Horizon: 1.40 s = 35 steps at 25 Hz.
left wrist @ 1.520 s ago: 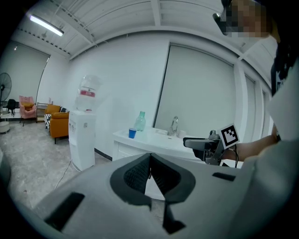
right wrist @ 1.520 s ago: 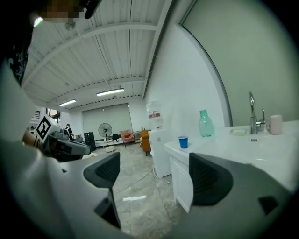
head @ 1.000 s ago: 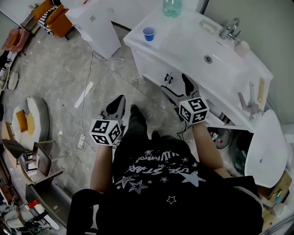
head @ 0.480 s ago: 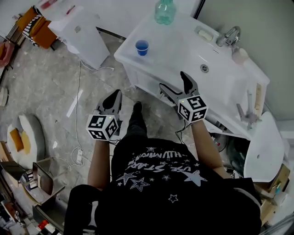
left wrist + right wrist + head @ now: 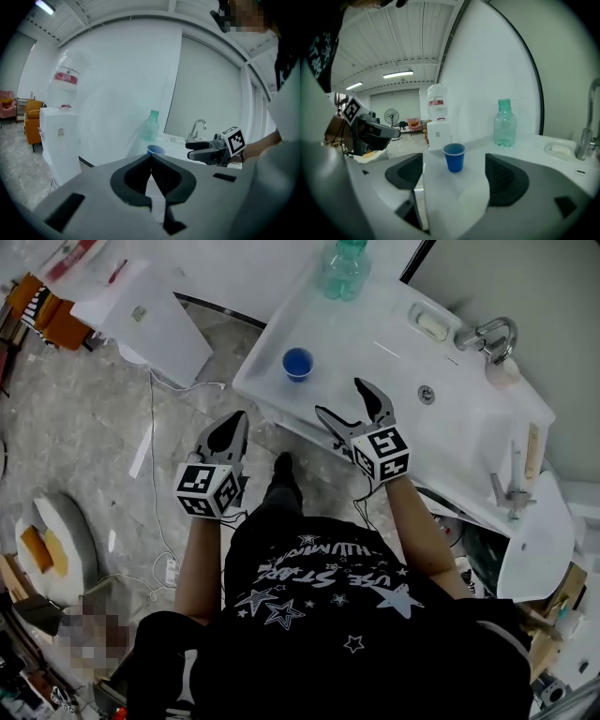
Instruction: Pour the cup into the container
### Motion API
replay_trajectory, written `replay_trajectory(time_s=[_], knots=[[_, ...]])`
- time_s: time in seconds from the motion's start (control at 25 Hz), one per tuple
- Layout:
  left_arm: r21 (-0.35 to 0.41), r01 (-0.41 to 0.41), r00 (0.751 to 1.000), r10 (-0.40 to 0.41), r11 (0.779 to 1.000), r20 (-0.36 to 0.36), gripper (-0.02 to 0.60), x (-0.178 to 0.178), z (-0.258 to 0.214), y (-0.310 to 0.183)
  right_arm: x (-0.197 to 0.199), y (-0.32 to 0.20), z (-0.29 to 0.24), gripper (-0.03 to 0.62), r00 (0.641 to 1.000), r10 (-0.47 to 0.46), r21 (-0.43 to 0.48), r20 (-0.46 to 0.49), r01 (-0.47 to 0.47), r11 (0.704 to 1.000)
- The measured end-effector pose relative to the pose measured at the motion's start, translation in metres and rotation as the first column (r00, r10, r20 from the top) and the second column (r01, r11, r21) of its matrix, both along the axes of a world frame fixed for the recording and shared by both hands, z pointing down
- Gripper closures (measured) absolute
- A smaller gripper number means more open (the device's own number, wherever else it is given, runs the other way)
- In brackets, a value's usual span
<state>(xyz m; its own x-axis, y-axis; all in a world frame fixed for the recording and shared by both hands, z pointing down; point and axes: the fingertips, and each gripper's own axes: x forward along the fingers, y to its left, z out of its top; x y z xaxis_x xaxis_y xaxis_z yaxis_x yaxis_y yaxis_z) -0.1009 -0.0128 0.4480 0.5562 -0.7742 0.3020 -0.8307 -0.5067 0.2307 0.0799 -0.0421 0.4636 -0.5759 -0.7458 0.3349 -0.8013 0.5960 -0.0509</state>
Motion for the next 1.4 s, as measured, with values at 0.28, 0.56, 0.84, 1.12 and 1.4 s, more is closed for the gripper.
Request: replay_trajectory(time_s=[0.28,0.56,0.84,1.12,1.4], knots=[[-0.041,-0.032,0.999,0.031,0.999,-0.007,0.57,-0.016,0.011,-0.051,-0.032,-0.044,0.031,0.178,0.995,-0.053,-0.063,-0.079,0.049,0.997],[-0.069,-0.064,0.998,0.063,0.996,-0.011,0.569,-0.022,0.022,-0.091,-0.049,-0.071,0.062,0.209,0.983,-0.112,-0.133,-0.147,0.093,0.987],[-0.09,-0.069,0.997,0.067,0.994,-0.029,0.569,-0.021,0.028,-0.114,-0.063,-0.085,0.075,0.22,0.971,-0.162,-0.183,-0.177,0.129,0.975],[-0.096,-0.088,0.996,0.088,0.991,-0.006,0.569,-0.024,0.034,-0.127,-0.076,-0.089,0.087,0.224,0.935,-0.254,-0.185,-0.248,0.212,0.96],[-0.114,-0.095,0.995,0.096,0.989,-0.002,0.569,-0.024,0.039,-0.132,-0.084,-0.093,0.081,0.282,0.936,-0.285,-0.146,-0.206,0.259,0.955]])
